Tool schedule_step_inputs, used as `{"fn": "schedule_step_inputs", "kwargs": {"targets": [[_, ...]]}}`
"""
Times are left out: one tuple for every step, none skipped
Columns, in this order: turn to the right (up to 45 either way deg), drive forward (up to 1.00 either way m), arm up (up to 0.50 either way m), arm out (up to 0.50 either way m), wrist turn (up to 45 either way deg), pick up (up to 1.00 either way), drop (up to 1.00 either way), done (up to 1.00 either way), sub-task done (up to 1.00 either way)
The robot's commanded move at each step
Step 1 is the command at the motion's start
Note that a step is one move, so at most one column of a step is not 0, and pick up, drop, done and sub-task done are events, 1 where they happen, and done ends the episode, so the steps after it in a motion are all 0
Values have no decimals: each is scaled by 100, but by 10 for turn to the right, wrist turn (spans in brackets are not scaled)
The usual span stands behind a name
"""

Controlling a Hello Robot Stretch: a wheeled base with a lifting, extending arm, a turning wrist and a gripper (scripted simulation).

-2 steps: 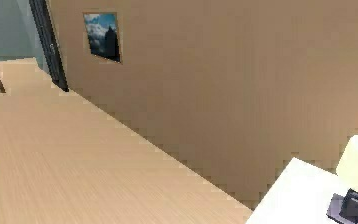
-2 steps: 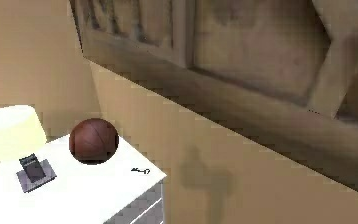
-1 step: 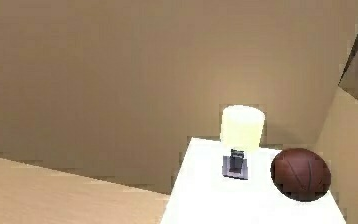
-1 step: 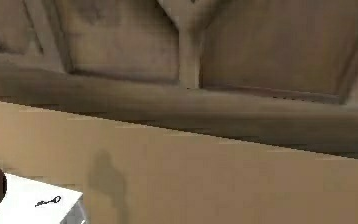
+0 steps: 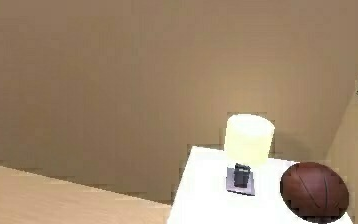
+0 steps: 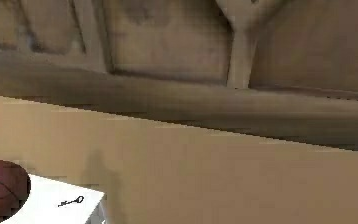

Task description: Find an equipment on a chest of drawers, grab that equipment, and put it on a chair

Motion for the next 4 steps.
{"fn": "schedule_step_inputs", "kwargs": {"targets": [[-450, 0, 0, 0, 0, 0, 0, 0, 0], [0, 0, 50, 0, 0, 0, 0, 0, 0], [0, 0, 38, 0, 0, 0, 0, 0, 0], [0, 0, 0, 42, 0, 0, 0, 0, 0]]}}
